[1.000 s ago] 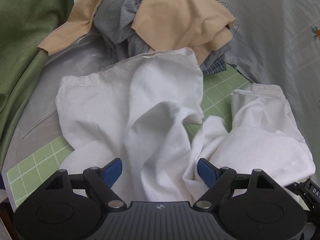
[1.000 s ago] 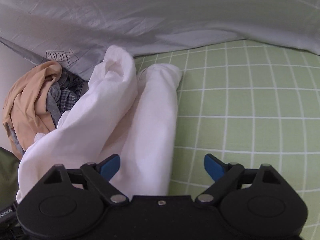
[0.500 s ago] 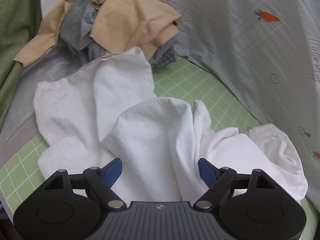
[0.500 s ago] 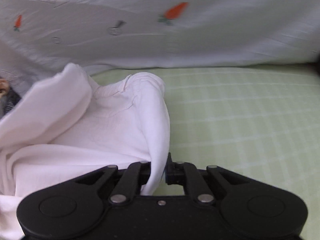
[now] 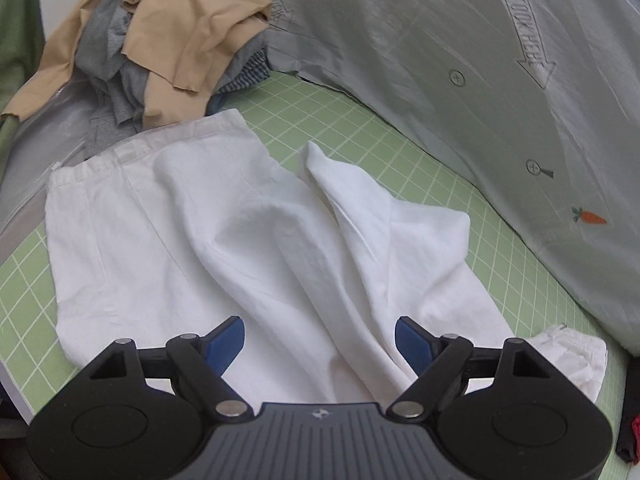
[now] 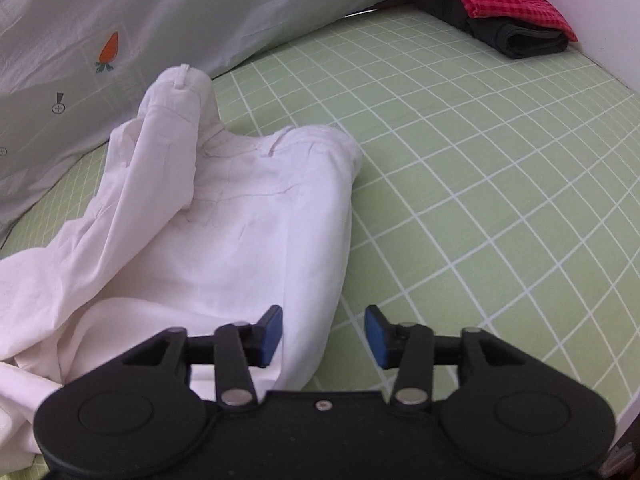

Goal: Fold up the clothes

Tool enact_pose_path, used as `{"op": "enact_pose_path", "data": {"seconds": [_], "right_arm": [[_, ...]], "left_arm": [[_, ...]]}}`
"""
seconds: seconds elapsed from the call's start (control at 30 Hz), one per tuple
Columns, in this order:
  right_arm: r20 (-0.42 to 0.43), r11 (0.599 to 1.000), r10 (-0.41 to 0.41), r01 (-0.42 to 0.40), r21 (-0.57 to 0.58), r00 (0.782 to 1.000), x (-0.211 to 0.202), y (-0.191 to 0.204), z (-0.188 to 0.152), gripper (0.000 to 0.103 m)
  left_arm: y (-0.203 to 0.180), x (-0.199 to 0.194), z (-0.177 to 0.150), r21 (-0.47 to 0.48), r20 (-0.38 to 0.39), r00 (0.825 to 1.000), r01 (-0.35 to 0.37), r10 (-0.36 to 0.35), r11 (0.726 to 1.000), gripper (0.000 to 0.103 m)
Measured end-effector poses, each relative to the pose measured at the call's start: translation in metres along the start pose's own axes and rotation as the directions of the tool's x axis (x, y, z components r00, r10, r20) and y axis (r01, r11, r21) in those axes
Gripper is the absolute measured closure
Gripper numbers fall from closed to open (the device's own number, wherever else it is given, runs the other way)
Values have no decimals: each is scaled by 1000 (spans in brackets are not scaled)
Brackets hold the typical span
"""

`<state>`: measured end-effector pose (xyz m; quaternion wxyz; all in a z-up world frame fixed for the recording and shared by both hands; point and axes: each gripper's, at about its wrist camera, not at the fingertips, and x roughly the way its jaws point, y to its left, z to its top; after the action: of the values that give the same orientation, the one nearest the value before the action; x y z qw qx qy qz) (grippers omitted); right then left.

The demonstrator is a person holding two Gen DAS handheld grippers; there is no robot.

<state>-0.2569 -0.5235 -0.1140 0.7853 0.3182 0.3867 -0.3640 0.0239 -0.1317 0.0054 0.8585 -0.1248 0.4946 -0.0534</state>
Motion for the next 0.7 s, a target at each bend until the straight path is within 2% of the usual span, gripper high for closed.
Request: {"op": "enact_pose_path", "data": {"seconds": [0.07,0.2,0.3,0.37,0.47,0.7], "right_arm": [[18,1000,-9,8,26,1000,-4,-3,6,30],[89,998,-28,22,58,996,-5,2,28,25],[136,996,25,-36,80,990,0,20,52,21],[136,989,109,-120,80,985,7,40,65,19],[87,972,213,-220,86,973,28,72,80,15],[-34,969,219,-214,122,975,77,119,101,13]], "left_arm": [[7,-2,5,-39,18,1000,-24,24,999,20],[20,1,14,-98,29,997,-73,76,993,20],[29,13,22,-133,10,994,-103,105,986,20],[31,22,28,-143,-3,994,-111,111,983,20],[35,36,37,-158,-21,992,-123,121,980,20],[42,67,61,-185,-35,991,-136,132,973,20]]}}
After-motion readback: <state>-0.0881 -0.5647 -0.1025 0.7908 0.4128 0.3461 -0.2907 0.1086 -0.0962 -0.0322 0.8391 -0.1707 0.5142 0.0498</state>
